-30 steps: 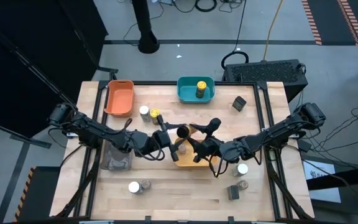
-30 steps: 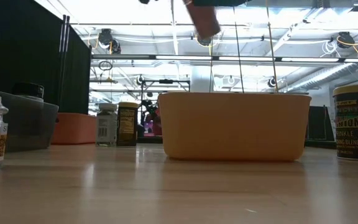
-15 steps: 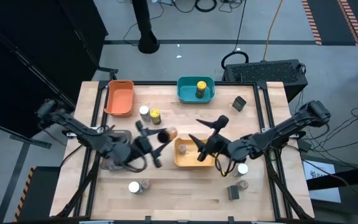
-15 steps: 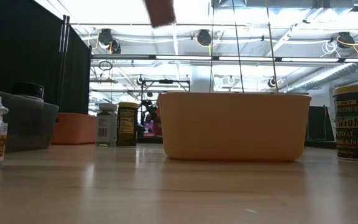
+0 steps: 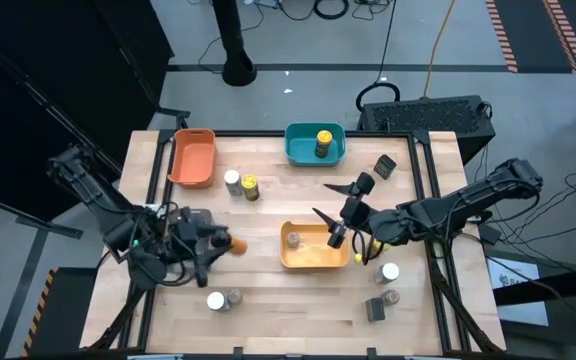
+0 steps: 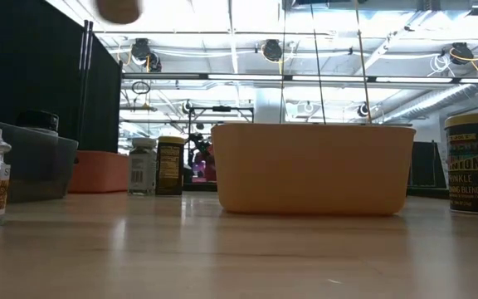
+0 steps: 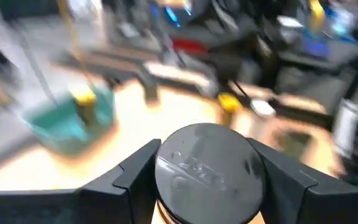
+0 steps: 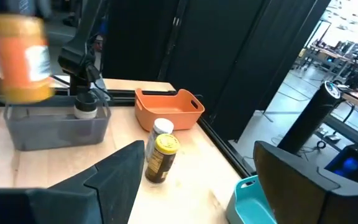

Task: Sort spices by type
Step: Put the black spice bottle into the black bin

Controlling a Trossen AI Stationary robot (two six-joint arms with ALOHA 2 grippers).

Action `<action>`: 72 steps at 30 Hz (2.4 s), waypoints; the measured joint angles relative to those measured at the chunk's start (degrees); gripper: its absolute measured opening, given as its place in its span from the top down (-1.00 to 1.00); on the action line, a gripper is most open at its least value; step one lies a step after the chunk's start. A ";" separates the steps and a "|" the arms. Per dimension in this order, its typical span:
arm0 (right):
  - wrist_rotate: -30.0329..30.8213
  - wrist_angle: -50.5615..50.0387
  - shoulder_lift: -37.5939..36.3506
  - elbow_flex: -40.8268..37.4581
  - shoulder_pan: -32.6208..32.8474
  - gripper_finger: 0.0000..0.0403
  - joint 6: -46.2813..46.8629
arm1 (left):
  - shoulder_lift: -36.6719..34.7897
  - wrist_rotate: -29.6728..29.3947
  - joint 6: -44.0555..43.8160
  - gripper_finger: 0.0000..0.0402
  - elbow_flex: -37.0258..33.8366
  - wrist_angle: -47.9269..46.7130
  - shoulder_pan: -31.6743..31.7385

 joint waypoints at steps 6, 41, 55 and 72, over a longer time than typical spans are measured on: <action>-0.78 0.10 1.16 0.00 -1.55 -0.41 0.02 | -2.77 21.29 -17.46 -0.06 0.04 -21.00 0.33; -7.99 -0.24 1.50 -0.04 -5.23 -0.41 2.14 | -6.17 18.04 -35.46 -0.07 -15.85 -37.27 -11.36; -9.22 -0.22 1.52 -0.07 -5.23 -0.41 2.58 | -6.17 13.41 -52.86 -0.07 -25.49 -36.60 -18.21; -9.22 -0.44 1.51 -0.07 -5.23 -0.41 2.58 | -6.17 12.68 -55.98 -0.20 -26.21 -34.75 -18.18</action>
